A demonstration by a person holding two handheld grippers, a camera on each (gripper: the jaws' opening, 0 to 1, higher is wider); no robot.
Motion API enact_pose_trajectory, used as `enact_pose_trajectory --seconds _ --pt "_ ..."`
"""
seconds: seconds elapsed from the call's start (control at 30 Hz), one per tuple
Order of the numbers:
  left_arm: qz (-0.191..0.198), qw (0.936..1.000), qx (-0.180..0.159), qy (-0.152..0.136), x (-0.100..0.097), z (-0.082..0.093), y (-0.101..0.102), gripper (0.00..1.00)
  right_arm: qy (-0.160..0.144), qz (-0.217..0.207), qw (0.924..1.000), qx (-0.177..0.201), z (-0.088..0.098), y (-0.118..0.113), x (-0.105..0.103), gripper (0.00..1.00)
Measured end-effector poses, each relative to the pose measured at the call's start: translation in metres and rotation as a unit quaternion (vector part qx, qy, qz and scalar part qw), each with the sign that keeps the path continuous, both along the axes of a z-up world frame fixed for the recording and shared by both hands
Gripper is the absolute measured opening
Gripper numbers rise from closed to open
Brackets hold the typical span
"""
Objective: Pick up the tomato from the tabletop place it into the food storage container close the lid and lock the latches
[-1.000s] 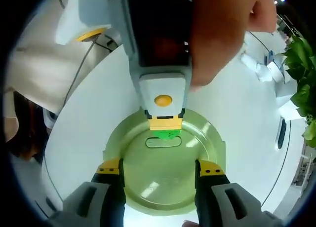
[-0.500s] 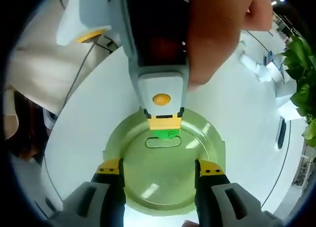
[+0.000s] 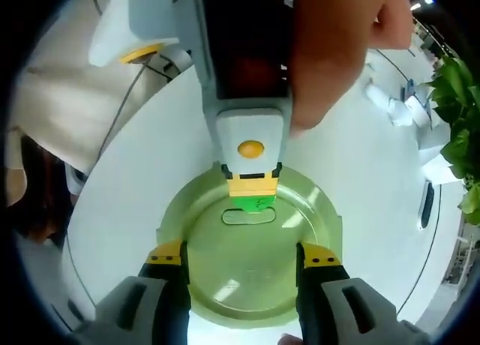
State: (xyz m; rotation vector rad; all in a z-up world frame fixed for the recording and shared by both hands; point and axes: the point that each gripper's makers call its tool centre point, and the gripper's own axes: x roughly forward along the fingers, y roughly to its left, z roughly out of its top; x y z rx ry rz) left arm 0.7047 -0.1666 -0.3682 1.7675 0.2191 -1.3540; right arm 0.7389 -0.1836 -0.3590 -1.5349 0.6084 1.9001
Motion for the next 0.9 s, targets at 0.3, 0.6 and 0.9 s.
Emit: enact_pose_trajectory --seconds 0.3,0.6,0.9 --pt "-0.003 1.0000 0.003 -0.001 0.000 0.000 0.000 0.22 0.001 -0.020 0.9998 0.008 0.001 0.000 -0.002 0.53" --pt "-0.002 1.0000 0.004 -0.003 -0.001 0.000 0.000 0.22 -0.009 -0.034 0.9991 0.022 0.004 0.000 0.000 0.55" --pt "-0.001 1.0000 0.006 -0.004 -0.001 0.000 0.000 0.22 -0.013 -0.042 0.9976 0.054 0.019 -0.001 0.002 0.55"
